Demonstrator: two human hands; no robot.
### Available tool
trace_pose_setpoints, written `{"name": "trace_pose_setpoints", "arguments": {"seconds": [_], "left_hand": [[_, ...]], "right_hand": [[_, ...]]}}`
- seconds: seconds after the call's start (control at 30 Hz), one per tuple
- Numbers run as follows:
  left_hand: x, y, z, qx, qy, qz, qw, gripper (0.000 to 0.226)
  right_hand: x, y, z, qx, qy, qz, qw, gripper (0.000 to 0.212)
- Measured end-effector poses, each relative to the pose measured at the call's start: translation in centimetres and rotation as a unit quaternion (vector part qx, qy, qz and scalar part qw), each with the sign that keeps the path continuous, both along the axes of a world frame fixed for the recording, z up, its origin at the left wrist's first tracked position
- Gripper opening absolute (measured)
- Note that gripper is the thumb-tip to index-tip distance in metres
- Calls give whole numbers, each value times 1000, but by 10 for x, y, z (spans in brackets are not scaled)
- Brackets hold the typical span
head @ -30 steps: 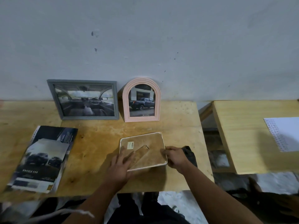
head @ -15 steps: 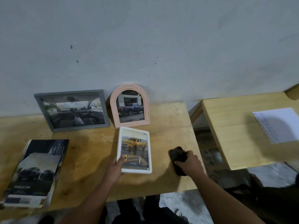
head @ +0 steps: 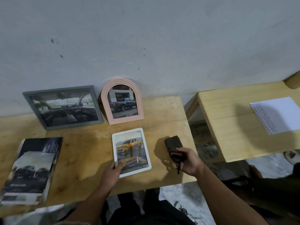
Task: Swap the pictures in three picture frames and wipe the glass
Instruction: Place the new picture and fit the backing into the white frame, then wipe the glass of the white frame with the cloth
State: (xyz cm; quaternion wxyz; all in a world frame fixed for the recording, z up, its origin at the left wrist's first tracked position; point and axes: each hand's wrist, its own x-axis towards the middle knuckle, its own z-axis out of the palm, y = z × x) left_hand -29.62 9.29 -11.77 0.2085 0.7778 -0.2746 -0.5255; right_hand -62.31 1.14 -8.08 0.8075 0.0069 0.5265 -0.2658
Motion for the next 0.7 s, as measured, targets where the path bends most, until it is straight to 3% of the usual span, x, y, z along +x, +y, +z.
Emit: {"name": "trace_pose_setpoints", "arguments": {"seconds": [0.13,0.23,0.4,0.43,0.5,0.57,0.7], "left_hand": [[-1,3,-5,-30,-36,-22,999,17],[-1,8,-10,-49,-68,-50,995,15],[-3,28,-5,-63,-154,-85,982,49],[-1,30,-6,-63,-170,-101,978,61],[5,35,-14,-59,-217,-149,963,85],[16,36,-28,-81,-290,-211,930,103],[37,21,-50,-114,-361,-342,860,132]], "right_hand": [[3,0,-12,-1,-54,-27,998,36],[16,2,-14,8,-21,-10,1000,44],[49,16,-14,-10,81,55,995,27],[55,19,-15,-35,125,90,987,34],[68,21,-18,-109,230,170,952,44],[85,15,-22,-192,318,229,900,39],[131,-20,-25,-362,382,319,788,29]]}}
